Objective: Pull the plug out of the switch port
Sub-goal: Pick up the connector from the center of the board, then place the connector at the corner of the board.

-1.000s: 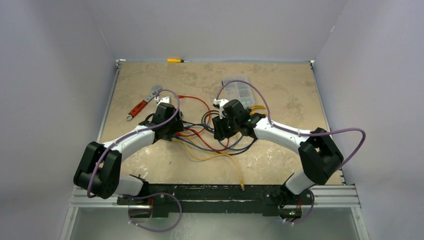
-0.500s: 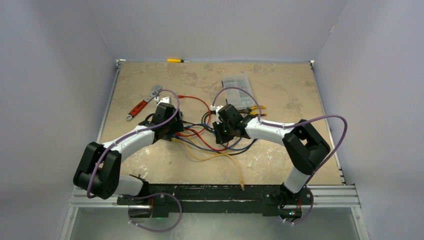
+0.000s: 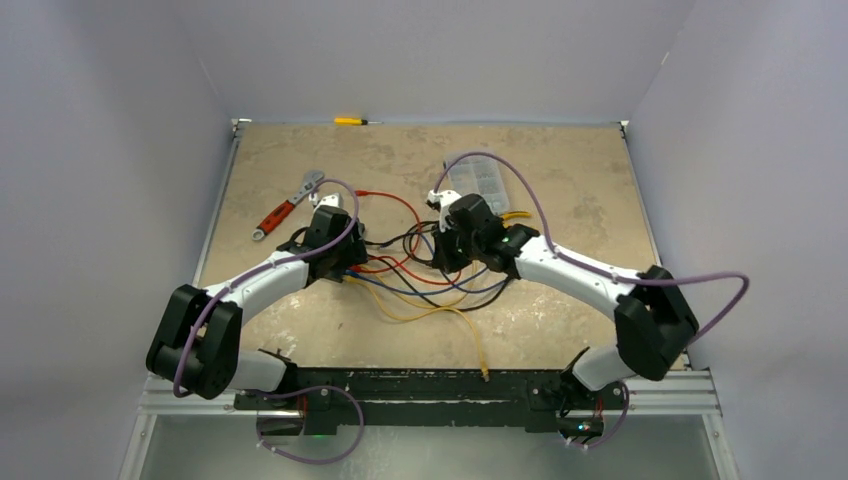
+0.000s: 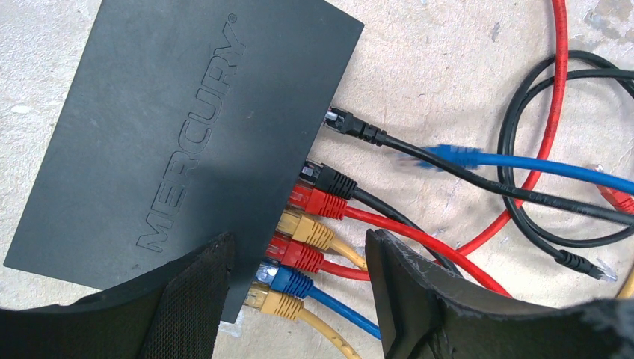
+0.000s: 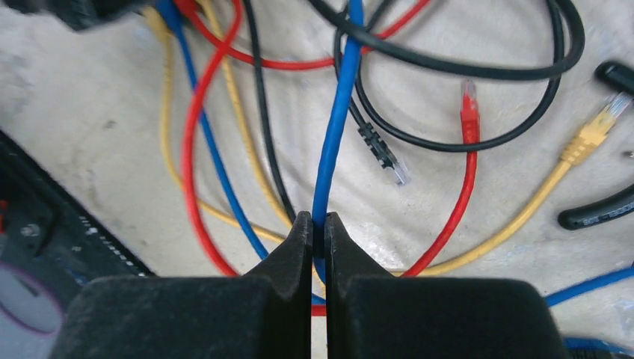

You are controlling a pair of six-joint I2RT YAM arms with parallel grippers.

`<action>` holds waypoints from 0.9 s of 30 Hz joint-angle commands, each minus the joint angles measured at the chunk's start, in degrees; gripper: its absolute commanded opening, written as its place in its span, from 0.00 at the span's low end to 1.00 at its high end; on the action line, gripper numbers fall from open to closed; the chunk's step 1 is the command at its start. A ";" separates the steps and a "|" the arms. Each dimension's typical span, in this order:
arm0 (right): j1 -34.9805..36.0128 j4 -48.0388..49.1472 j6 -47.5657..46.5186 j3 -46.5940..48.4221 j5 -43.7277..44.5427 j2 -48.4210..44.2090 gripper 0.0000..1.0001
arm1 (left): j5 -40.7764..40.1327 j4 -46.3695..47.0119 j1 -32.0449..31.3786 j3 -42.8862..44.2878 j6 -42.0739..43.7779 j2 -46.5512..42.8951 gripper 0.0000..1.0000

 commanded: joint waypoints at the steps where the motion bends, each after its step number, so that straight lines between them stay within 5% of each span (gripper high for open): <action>1: 0.25 0.47 -1.25 2.81 -2.60 -6.48 0.00 | 1.51 -4.85 -0.11 -1.32 -0.11 1.77 0.65; 27: -2.52 6.62 2.16 7.88 -3.61 -16.23 0.00 | 5.76 -1.64 -0.11 -4.21 -1.33 -2.93 0.67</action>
